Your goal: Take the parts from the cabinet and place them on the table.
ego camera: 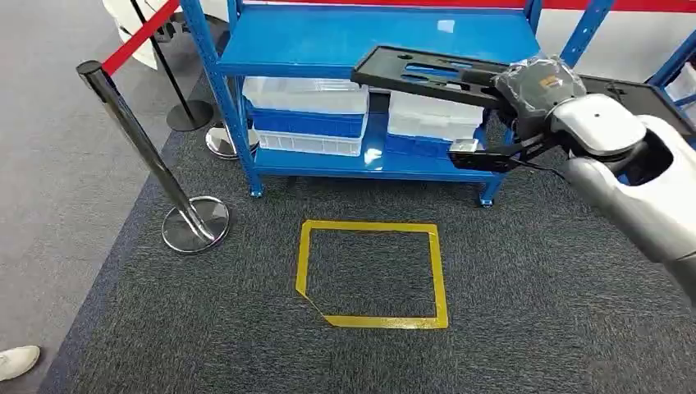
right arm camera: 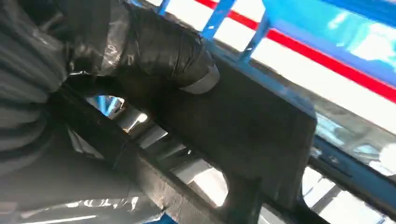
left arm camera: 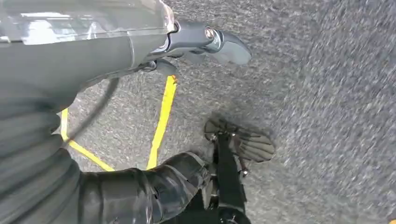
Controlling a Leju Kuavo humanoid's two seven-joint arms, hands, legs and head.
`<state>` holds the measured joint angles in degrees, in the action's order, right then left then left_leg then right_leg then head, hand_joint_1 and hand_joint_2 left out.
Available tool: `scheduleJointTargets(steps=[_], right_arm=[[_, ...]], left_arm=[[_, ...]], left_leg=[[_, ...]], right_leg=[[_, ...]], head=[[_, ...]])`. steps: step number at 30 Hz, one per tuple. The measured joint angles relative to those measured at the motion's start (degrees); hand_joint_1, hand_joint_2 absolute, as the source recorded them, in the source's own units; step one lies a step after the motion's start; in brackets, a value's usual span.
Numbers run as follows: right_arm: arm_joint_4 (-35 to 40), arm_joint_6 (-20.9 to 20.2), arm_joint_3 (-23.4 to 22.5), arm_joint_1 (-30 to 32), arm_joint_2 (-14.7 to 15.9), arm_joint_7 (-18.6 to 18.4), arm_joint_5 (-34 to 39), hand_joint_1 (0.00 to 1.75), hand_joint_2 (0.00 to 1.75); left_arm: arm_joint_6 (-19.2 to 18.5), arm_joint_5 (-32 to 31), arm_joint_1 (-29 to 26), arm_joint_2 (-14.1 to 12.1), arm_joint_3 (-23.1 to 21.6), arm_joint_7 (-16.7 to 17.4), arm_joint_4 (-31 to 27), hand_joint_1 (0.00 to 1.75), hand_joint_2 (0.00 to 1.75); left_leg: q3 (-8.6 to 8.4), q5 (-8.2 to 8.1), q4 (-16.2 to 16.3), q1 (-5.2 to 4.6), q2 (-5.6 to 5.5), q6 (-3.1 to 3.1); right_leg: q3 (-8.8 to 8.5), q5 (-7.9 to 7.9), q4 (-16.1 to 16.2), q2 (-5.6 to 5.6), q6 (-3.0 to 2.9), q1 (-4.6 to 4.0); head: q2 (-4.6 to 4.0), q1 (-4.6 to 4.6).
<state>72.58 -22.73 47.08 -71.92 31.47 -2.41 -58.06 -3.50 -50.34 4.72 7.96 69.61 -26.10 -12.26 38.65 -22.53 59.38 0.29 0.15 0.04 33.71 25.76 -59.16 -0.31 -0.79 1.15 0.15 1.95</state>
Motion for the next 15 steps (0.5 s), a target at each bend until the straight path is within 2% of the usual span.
scheduleJointTargets(steps=[1,2,3,4,5,6,7,8,9,10,13,14,15], right_arm=[[-1.3,-0.2,0.3,-0.6,-1.5,-0.2,-0.5,1.75,1.75],[-2.0,-0.3,0.6,-1.0,-2.6,-0.3,-0.8,1.75,1.75],[-2.8,-0.3,0.8,-1.4,-3.6,-0.4,-1.0,1.75,1.75],[-3.4,-0.3,1.1,-1.6,-4.4,-0.4,-1.0,1.75,1.75],[-4.0,-0.3,1.4,-1.8,-5.2,-0.4,-1.3,1.75,1.75],[-5.0,-0.3,1.9,-2.0,-6.2,-0.5,-1.7,1.75,1.75],[-5.6,-0.3,2.3,-2.4,-6.9,-0.6,-2.0,1.75,1.75],[-5.9,-0.3,2.6,-2.8,-7.3,-0.6,-2.0,1.75,1.75],[-6.3,-0.3,2.9,-3.2,-7.8,-0.6,-2.0,1.75,1.75],[-6.5,-0.2,2.9,-3.6,-8.3,-0.7,-2.1,1.75,1.75],[-7.5,-0.3,3.2,-4.1,-9.0,-0.7,-2.3,1.75,1.75],[-7.8,-0.4,3.6,-4.0,-9.1,-0.6,-2.5,1.75,1.75],[-8.3,-0.6,3.9,-4.1,-9.3,-0.6,-2.8,1.75,1.75]], left_arm=[[0.0,-0.2,0.0,0.0,0.0,0.1,0.0,0.0,1.75],[-0.1,-0.3,0.1,0.1,0.0,0.2,0.0,0.0,1.75],[-0.1,-0.3,0.1,0.1,0.0,0.2,0.0,0.0,1.75],[-0.2,-0.5,0.1,0.1,0.0,0.2,0.0,0.0,1.75],[-0.4,-0.7,0.2,0.1,0.0,0.2,0.0,0.0,1.75],[-0.6,-0.8,0.2,0.0,0.0,0.1,0.0,0.0,1.75],[-0.6,-0.8,0.3,0.0,0.0,0.1,0.0,0.0,1.75],[-0.6,-0.8,0.3,0.0,0.0,0.1,0.0,0.0,1.75],[-0.6,-0.8,0.4,0.0,0.0,0.1,0.0,0.0,1.75],[-0.7,-0.8,0.5,0.0,0.0,0.1,0.0,0.0,1.75],[-0.7,-0.8,0.4,0.0,0.0,-0.1,0.0,0.0,1.75],[-0.8,-0.8,0.4,0.0,0.0,-0.1,0.0,0.0,1.75],[-0.9,-0.8,0.4,0.1,0.0,-0.1,0.0,0.0,1.75]], left_leg=[[1.01,-3.15,2.4,0.02,-0.03,-0.23],[2.09,-6.38,6.2,0.21,-0.05,-0.48],[3.28,-9.2,10.8,0.35,-0.03,-0.73],[4.13,-10.74,14.5,0.39,-0.03,-0.92],[4.25,-10.8,17.0,0.4,-0.03,-1.05],[3.07,-9.41,16.7,0.4,-0.03,-1.07],[0.79,-7.3,14.1,0.41,-0.03,-1.01],[-2.2,-5.56,10.2,0.41,-0.03,-0.9],[-5.8,-5.09,5.5,0.41,-0.07,-0.62],[-9.2,-7.73,0.2,0.16,-0.22,-0.29],[-7.94,-6.14,-0.7,-0.45,-0.55,0.56],[-7.52,-5.2,-1.3,-0.15,-0.51,1.13],[-7.44,-4.05,-1.9,0.3,-0.16,1.62]], right_leg=[[0.67,-0.52,0.0,0.07,-0.56,0.06],[1.32,-1.07,0.0,0.1,-1.03,0.0],[2.02,-1.67,-0.1,0.21,-1.01,-0.11],[2.71,-2.18,-0.2,0.21,-1.02,-0.21],[3.56,-2.79,-0.4,0.21,-0.95,-0.28],[4.41,-3.33,-0.5,0.19,-0.9,-0.32],[5.27,-3.86,-0.8,0.15,-0.81,-0.32],[6.06,-4.38,-1.0,0.13,-0.62,-0.33],[6.69,-4.84,-1.2,0.12,-0.45,-0.34],[7.29,-5.38,-1.3,0.1,-0.02,-0.53],[7.24,-7.58,0.0,-0.32,0.93,-0.17],[7.35,-8.41,0.6,-0.18,1.37,-0.4],[7.76,-7.83,0.4,0.0,1.51,-0.2]], head=[[-0.02,0.02],[0.0,0.02],[0.0,0.02],[-0.02,0.02],[-0.02,0.02],[0.0,0.02],[0.0,0.02],[-0.02,0.02],[0.0,0.02],[0.0,0.02],[0.0,0.04],[-0.02,-0.04],[0.0,0.0]])
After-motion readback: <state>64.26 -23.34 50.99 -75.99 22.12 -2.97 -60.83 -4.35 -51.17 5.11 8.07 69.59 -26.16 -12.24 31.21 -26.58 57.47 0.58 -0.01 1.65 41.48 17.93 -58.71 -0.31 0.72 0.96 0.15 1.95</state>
